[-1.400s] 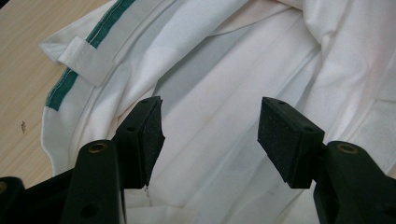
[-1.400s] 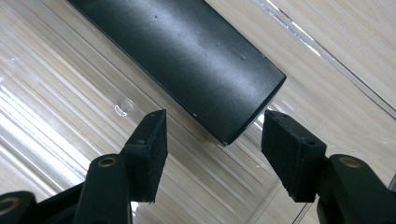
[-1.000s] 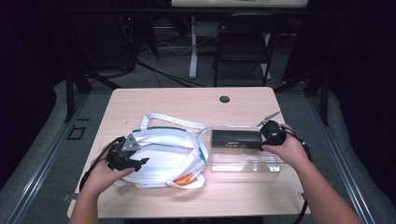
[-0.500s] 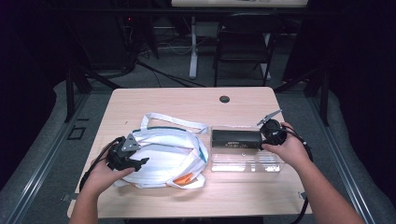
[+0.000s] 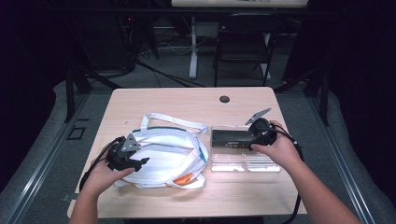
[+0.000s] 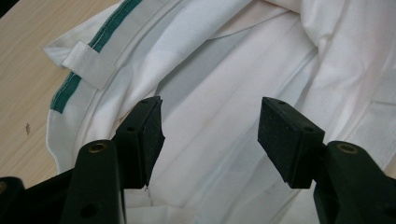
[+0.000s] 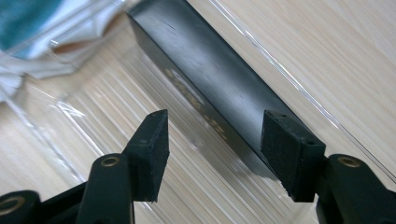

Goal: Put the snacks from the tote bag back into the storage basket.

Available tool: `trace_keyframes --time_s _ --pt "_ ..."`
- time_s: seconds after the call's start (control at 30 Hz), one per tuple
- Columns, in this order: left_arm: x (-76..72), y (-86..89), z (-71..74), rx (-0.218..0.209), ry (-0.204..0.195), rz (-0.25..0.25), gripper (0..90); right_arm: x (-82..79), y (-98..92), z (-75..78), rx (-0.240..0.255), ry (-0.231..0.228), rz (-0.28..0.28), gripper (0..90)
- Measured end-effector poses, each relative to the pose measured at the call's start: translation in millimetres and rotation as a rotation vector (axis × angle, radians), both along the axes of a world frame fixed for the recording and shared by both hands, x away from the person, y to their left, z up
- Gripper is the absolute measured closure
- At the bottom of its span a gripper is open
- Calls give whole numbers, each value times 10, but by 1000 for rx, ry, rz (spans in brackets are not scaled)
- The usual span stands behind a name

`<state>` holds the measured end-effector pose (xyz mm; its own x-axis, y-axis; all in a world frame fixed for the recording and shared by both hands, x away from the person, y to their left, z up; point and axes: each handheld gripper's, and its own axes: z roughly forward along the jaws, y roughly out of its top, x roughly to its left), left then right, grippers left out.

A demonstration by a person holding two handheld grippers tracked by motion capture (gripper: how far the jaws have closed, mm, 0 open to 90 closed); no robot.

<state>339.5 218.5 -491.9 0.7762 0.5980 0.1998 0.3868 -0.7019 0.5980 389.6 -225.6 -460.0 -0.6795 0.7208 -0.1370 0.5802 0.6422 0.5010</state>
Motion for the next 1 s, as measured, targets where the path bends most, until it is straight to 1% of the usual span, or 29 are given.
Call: trace_keyframes --time_s 0.1,0.2,0.3,0.4,0.47,0.5,0.53,0.57,0.6,0.67,0.73,0.83,0.93,1.0 --pt "1 2 -1 0 1 0 402 -35 91 23 5 -11 26 418" --pt "0 2 -3 1 1 2 402 -97 222 52 11 -20 51 418" --pt "-1 3 -2 1 0 2 403 -159 346 89 6 -19 91 418" --pt "-1 3 -3 1 -1 1 402 -232 468 110 20 -26 131 418" --pt "-2 3 -2 2 -1 1 402 -287 554 121 16 -30 161 417" --pt "-2 4 -1 1 -1 0 402 -311 589 117 26 -34 172 417" --pt "-4 4 0 0 -1 1 403 -327 611 127 16 -34 182 416" --pt "-4 6 3 0 -1 0 402 -350 641 124 23 -37 192 416" --pt "-4 7 4 0 -1 1 402 -370 668 133 14 -34 205 416" --pt "-5 8 3 1 -4 3 402 -415 716 129 27 -38 218 416" --pt "-4 8 2 0 -1 2 402 -450 751 131 24 -34 236 416" --pt "-4 2 -5 3 0 3 402 -514 803 92 44 -31 241 418" --pt "-3 3 -7 5 0 2 402 -558 825 70 26 -40 252 421" --pt "-2 6 -6 5 0 2 402 -583 831 58 35 -46 246 424"
